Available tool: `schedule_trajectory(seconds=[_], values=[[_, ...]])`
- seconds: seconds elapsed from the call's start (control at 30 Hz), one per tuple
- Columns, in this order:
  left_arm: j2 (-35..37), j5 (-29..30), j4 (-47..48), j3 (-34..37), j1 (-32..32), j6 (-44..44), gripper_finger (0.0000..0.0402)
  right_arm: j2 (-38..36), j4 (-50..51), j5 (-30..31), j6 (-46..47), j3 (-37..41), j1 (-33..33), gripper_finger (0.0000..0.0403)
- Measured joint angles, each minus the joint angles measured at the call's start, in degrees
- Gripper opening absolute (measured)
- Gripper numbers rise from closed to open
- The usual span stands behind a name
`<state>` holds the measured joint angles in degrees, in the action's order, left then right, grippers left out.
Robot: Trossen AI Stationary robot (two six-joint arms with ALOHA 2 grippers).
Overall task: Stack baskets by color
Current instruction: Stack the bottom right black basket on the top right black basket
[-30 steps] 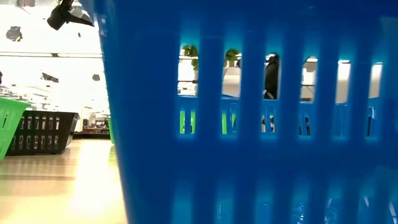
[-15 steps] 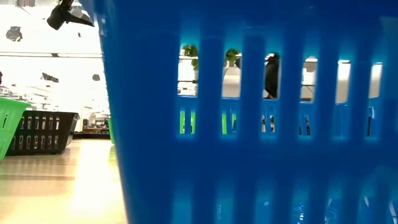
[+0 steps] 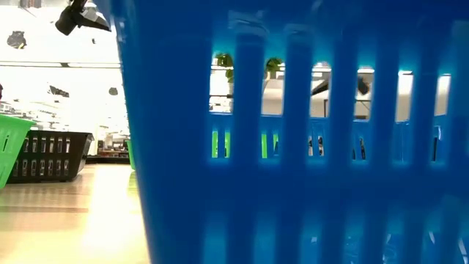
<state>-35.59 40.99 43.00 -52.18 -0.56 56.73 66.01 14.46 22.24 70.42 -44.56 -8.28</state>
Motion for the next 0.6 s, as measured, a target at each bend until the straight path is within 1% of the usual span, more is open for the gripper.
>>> schedule_trajectory(seconds=[0.13,0.23,0.33,0.4,0.5,0.6], values=[[0.0,-0.63,0.02,0.0,0.0,0.02,0.0268,-4.83,15.1,-14.41,-0.59,0.0,3.36,0.0224],[0.0,-1.46,0.08,0.0,0.02,-0.04,0.0267,-6.46,26.77,-23.3,-0.33,0.04,9.38,0.0221],[0.0,-1.62,0.09,0.0,0.0,-0.04,0.0267,-6.47,35.1,-32.32,0.47,0.07,16.99,0.0221],[0.0,-1.5,0.09,0.0,0.01,-0.36,0.0267,-6.14,37.78,-34.95,0.22,0.07,22.73,0.0221],[0.0,-1.14,0.09,0.0,0.0,-0.72,0.0267,-5.57,39.78,-35.19,0.02,0.07,30.17,0.0221],[0.0,-1.16,0.09,0.0,0.0,-0.9,0.0267,-4.39,40.47,-35.48,-0.44,0.1,35.9,0.022]])
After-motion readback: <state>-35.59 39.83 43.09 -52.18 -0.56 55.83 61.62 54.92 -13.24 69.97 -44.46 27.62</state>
